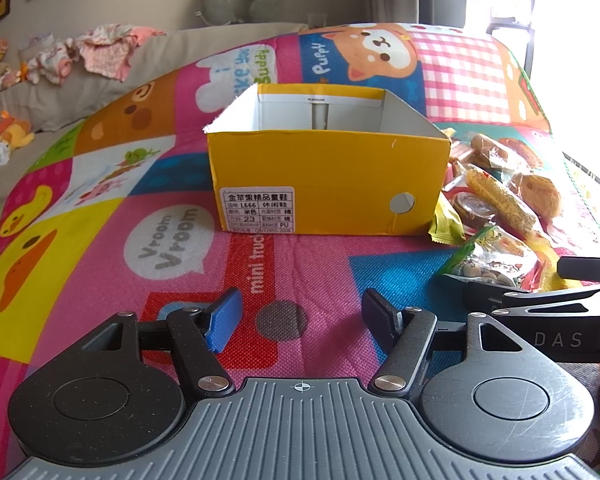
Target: Organize objects
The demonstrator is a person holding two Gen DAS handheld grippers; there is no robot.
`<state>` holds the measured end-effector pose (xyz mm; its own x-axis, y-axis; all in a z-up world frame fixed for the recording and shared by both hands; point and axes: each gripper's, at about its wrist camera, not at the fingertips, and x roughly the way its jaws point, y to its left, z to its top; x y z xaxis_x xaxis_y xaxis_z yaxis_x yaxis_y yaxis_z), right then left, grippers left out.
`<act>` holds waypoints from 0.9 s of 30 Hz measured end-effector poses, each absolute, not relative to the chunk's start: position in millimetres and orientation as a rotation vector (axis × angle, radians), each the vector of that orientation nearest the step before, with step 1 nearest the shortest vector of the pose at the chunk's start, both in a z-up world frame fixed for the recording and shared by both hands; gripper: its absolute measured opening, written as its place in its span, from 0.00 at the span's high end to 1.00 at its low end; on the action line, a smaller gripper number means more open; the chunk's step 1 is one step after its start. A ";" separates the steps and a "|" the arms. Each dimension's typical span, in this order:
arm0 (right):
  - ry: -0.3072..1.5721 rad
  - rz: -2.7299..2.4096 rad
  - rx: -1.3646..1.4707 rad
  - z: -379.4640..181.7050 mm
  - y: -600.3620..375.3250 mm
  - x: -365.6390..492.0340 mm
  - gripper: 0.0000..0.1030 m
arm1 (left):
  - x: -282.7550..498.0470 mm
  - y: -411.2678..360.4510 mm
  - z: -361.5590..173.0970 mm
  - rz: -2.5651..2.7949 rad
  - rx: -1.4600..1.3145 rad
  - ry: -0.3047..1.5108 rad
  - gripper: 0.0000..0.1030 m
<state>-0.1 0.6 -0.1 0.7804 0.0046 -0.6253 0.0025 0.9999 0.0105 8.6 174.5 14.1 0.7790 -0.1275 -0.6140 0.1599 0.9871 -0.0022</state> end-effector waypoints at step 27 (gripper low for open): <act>0.766 0.042 -0.007 7.6 -2.2 -5.0 0.00 | 7.9 172.8 15.9 -0.154 0.064 0.664 0.31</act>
